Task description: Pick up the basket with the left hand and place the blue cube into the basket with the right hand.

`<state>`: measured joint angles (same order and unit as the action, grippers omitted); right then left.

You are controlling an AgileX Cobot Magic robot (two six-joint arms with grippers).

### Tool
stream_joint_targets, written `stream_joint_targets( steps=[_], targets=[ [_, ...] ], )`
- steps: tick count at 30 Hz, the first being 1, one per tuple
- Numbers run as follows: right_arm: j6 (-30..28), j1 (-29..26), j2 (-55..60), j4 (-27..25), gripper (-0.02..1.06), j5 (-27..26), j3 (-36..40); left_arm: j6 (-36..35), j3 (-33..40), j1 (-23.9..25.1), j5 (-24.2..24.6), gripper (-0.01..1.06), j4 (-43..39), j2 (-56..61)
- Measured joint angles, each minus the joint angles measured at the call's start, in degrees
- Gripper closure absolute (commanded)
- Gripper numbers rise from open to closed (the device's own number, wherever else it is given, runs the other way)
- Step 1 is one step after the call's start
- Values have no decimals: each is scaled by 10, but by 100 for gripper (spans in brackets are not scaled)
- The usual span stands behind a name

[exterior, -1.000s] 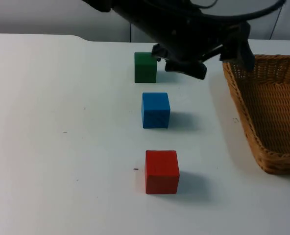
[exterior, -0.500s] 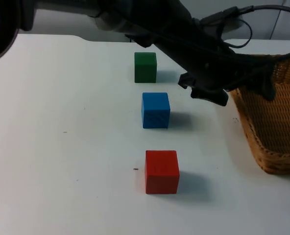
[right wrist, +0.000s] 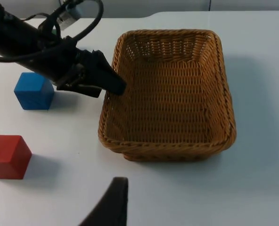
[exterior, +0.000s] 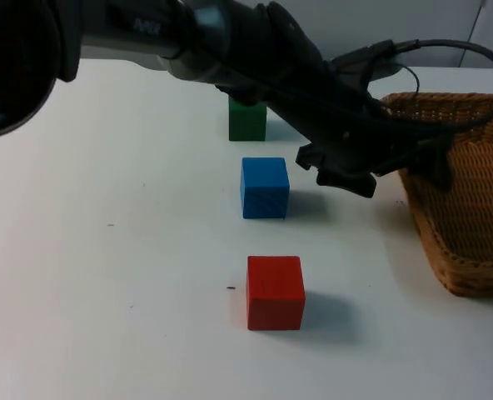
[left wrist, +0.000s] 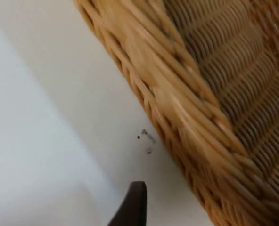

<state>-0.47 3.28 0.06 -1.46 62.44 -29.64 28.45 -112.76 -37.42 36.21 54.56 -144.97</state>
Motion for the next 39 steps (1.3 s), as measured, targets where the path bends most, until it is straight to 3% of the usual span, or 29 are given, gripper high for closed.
stream_joint_targets(
  steps=[6,13,28,30,32,34,36,39],
  targets=[
    [0,0,0,0,0,0,0,-1,-1,0,-12,21,0,-1],
    [0,0,0,0,0,0,0,-1,-1,-18,-27,37,0,-2],
    [0,0,0,0,0,0,0,-3,-1,-32,-41,38,5,-31],
    [0,0,0,0,0,0,0,-10,-1,-32,-43,48,9,-31],
    [0,0,0,0,0,0,0,-14,-1,-32,-44,74,14,-31],
    [0,0,0,0,0,0,0,-18,-3,-33,-44,78,24,-31],
    [0,0,0,0,0,0,0,-27,-5,-33,-48,105,32,-31],
    [0,0,0,0,0,0,0,-28,-5,-33,-45,105,38,-32]
  ],
)
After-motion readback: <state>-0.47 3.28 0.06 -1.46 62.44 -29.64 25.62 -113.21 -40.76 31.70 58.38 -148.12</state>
